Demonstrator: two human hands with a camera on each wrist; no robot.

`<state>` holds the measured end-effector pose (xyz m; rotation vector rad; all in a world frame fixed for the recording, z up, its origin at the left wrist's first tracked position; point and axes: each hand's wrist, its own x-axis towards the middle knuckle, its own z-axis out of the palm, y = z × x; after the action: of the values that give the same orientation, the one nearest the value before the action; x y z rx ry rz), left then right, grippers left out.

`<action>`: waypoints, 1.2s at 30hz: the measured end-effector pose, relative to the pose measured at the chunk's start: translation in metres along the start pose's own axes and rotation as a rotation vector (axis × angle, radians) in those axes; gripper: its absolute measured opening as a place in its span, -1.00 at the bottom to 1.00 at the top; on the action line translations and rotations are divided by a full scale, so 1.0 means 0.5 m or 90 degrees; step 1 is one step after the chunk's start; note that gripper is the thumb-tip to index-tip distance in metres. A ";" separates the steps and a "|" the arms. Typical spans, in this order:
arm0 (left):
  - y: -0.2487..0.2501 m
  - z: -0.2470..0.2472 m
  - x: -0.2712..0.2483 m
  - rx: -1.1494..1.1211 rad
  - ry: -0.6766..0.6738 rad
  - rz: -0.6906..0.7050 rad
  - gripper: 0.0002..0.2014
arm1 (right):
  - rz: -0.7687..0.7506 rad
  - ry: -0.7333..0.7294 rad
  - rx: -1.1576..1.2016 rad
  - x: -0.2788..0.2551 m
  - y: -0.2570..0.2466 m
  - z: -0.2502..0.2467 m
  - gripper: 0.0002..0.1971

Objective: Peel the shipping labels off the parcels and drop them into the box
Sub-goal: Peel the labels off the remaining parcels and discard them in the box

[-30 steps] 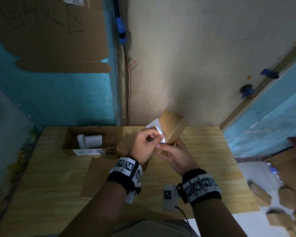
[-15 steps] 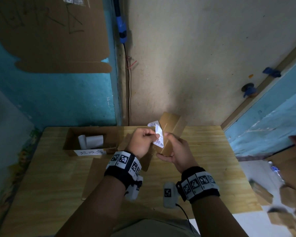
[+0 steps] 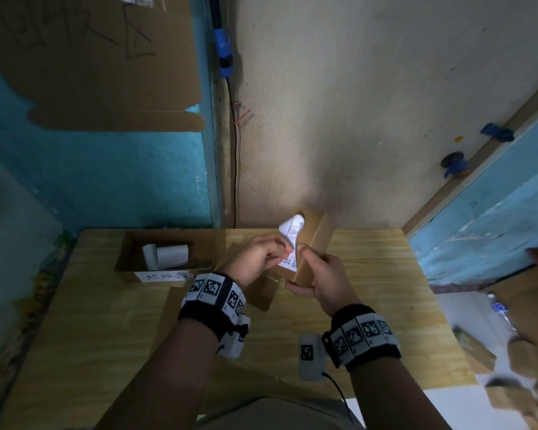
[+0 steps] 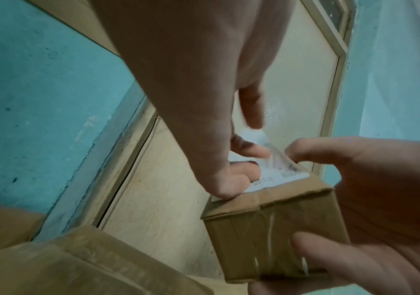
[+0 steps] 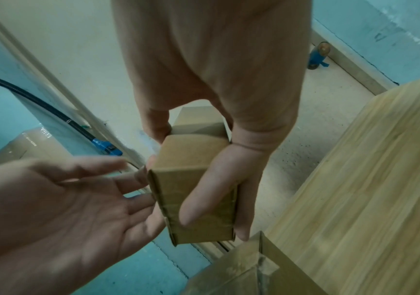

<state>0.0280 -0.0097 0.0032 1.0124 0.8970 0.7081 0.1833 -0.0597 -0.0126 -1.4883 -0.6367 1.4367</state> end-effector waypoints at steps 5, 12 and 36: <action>-0.021 0.018 -0.006 0.299 0.008 0.119 -0.60 | -0.011 -0.025 0.038 -0.007 -0.003 -0.006 -0.68; -0.021 0.021 -0.008 0.300 0.026 0.191 -0.83 | -0.011 -0.049 0.069 -0.018 -0.005 -0.020 -0.65; -0.034 0.013 -0.007 0.237 -0.045 0.135 -0.83 | 0.018 -0.025 -0.011 -0.025 -0.008 -0.029 -0.62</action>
<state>0.0337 -0.0219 -0.0099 1.4711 0.8863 0.6899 0.1961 -0.0728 -0.0048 -1.4913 -0.6561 1.4895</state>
